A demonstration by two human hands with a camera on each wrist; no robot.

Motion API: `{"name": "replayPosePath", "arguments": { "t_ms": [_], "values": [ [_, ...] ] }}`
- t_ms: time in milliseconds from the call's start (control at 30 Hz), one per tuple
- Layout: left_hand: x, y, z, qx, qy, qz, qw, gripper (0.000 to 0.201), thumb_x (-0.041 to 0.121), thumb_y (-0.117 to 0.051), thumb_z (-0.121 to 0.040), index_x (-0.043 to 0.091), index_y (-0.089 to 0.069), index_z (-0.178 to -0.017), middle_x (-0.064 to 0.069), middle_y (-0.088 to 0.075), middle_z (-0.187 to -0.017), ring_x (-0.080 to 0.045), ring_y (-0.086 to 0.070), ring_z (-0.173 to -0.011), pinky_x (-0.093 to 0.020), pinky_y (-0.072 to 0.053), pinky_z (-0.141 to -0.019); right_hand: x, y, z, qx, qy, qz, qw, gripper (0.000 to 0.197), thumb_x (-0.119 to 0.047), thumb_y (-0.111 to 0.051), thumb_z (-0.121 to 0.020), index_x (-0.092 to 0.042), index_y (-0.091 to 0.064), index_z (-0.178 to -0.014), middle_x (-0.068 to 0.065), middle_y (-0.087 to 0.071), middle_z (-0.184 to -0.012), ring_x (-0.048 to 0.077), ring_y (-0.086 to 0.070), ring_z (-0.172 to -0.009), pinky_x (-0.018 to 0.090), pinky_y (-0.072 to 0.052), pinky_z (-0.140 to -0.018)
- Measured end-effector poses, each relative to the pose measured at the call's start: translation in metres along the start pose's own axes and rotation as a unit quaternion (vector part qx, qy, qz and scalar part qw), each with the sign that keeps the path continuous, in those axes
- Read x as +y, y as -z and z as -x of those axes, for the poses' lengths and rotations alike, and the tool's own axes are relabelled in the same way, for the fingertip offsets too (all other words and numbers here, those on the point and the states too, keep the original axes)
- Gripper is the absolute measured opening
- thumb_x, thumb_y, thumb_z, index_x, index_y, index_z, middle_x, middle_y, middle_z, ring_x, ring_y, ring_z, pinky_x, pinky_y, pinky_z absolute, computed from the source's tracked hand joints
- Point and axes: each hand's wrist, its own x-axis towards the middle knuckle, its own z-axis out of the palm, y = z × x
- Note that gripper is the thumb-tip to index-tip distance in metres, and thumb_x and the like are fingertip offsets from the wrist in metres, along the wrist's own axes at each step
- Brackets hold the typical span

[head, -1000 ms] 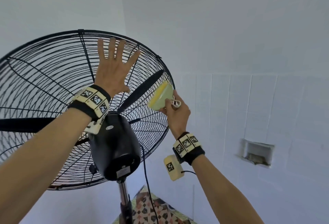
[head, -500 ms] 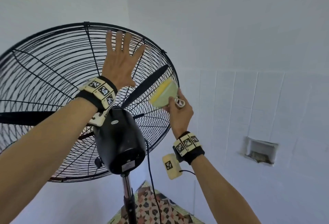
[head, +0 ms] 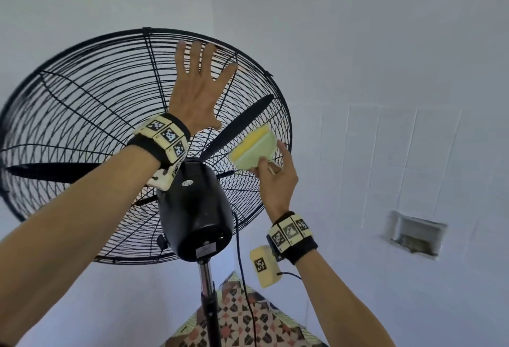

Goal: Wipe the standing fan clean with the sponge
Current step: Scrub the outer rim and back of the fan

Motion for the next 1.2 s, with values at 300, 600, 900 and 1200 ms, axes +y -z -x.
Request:
{"name": "replayPosePath", "arguments": {
  "t_ms": [300,600,900,1200],
  "values": [
    [0.005,0.001,-0.001,-0.002,0.008,0.013,1.000,0.145,0.063,-0.098,-0.041,0.025,-0.024,-0.159,-0.034,-0.025,-0.159,-0.053,-0.022,-0.149,-0.074,-0.008,-0.120,0.020,-0.001,0.021,-0.073,0.015,0.059,0.995,0.063,-0.007,-0.058,-0.103,-0.025,-0.035,-0.158,0.014,-0.064,-0.132,0.020,-0.077,-0.091,0.031,-0.064,-0.069],
    [0.007,0.000,-0.001,0.000,0.009,0.019,1.000,0.143,0.059,-0.099,-0.044,0.024,-0.023,-0.160,-0.035,-0.024,-0.160,-0.055,-0.021,-0.149,-0.073,-0.005,-0.121,0.030,-0.009,0.023,-0.068,0.035,0.102,0.992,0.062,-0.020,-0.058,-0.105,-0.042,-0.030,-0.156,-0.031,-0.057,-0.119,0.020,-0.076,-0.097,0.046,-0.065,-0.072],
    [0.009,0.002,-0.001,-0.002,0.006,0.012,1.000,0.142,0.064,-0.096,-0.046,0.025,-0.021,-0.161,-0.034,-0.022,-0.161,-0.054,-0.019,-0.150,-0.073,-0.006,-0.121,0.041,0.001,0.029,-0.136,0.057,0.182,0.972,0.048,-0.043,-0.059,-0.102,-0.036,-0.045,-0.147,-0.035,-0.064,-0.107,0.013,-0.072,-0.093,0.047,-0.064,-0.077],
    [0.008,0.002,-0.001,-0.008,0.008,0.018,1.000,0.141,0.061,-0.097,-0.047,0.025,-0.021,-0.161,-0.033,-0.022,-0.162,-0.052,-0.019,-0.151,-0.071,-0.003,-0.121,0.040,0.000,0.027,-0.069,0.040,0.089,0.993,0.028,-0.017,-0.062,-0.103,-0.012,-0.053,-0.129,-0.009,-0.069,-0.106,0.011,-0.076,-0.082,0.041,-0.065,-0.065]
  ]
}}
